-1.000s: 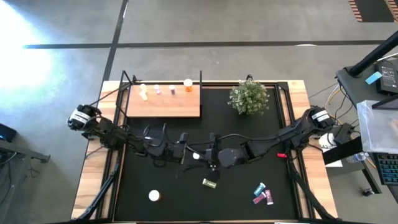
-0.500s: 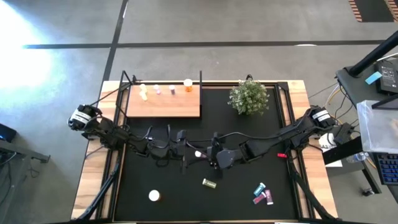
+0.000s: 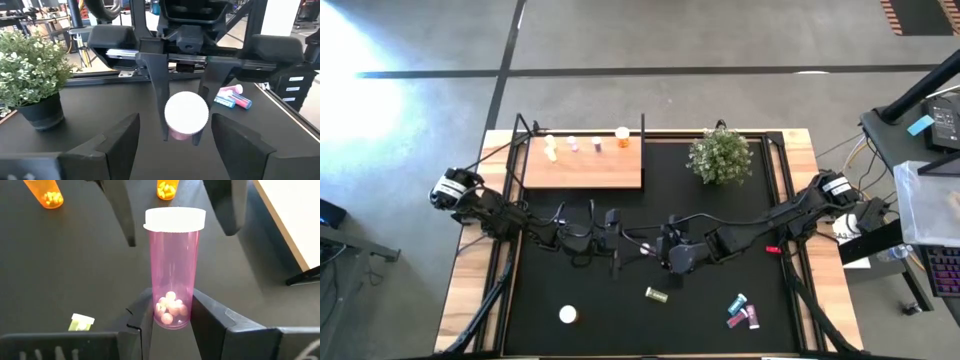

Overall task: Pick and place medicine bottles onto shelf by color
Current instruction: Put the top pink medicine bottle on the shelf aligned with the other pink medicine bottle

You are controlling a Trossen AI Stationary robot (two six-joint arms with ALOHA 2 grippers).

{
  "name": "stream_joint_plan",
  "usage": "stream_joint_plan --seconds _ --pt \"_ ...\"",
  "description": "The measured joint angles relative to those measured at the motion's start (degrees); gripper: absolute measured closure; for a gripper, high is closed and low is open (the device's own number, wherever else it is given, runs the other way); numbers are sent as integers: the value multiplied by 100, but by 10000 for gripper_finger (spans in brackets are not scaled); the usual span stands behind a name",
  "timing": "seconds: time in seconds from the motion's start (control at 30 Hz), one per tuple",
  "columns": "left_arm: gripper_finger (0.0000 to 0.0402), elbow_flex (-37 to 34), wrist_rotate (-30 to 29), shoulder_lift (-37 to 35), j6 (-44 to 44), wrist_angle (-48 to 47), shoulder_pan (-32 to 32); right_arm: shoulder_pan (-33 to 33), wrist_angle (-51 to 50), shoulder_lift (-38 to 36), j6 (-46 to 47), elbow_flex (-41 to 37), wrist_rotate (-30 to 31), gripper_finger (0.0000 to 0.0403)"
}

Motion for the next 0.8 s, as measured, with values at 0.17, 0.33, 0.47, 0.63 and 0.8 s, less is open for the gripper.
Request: stream_joint_plan --seconds 0.17,0.33,0.47,0.63,0.8 --pt "171 0 28 -2 2 -20 0 0 6 0 -7 -2 23 303" --pt "171 12 124 -2 53 -23 0 0 23 2 -11 -7 23 301" --pt "171 64 173 -5 198 -21 0 0 24 4 -11 -7 25 300" --pt "171 68 173 -7 201 -24 7 0 25 4 -13 -7 27 303" --pt "190 68 173 -7 201 -25 7 0 25 4 -15 -9 30 301"
